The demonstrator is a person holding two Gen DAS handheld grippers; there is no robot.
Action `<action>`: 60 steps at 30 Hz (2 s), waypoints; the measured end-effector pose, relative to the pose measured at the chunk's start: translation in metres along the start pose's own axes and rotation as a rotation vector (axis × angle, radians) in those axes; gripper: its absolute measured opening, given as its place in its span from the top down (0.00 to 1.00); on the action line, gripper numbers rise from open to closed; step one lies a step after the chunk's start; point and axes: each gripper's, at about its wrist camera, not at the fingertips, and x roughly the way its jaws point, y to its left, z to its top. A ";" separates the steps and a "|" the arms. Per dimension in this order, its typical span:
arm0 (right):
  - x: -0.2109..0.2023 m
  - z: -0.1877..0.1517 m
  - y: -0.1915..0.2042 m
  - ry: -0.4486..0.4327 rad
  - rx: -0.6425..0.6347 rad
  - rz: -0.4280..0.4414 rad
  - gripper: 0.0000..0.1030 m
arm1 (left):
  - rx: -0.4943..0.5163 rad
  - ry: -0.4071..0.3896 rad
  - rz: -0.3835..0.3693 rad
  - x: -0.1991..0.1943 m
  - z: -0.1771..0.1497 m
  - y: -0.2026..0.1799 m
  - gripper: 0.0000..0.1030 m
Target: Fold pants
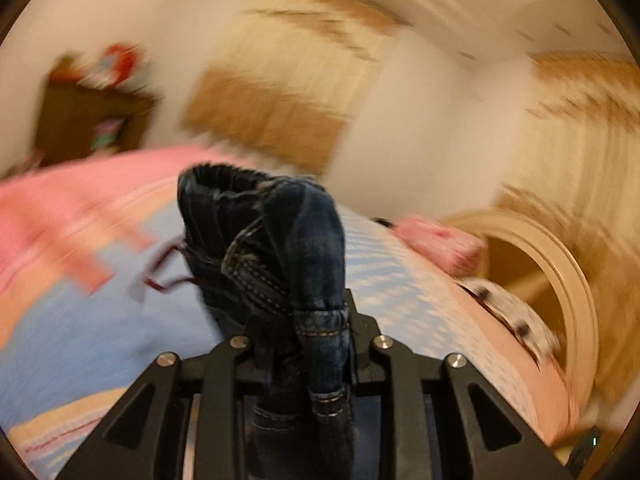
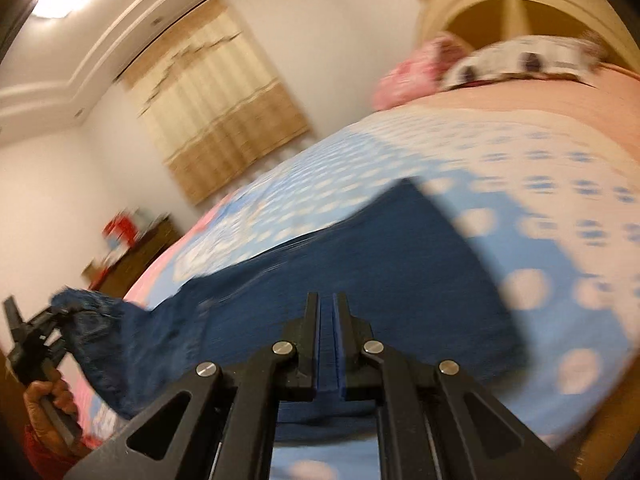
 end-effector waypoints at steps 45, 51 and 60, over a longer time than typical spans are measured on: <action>0.032 0.003 0.016 0.133 -0.368 -0.086 0.94 | 0.376 0.335 0.071 0.076 -0.130 -0.131 0.03; 0.026 -0.007 -0.034 0.197 -0.121 0.020 0.97 | 0.313 0.437 0.095 0.089 -0.167 -0.104 0.00; -0.007 0.008 0.006 0.128 -0.304 -0.070 0.94 | 0.195 0.386 0.080 0.082 -0.098 -0.098 0.00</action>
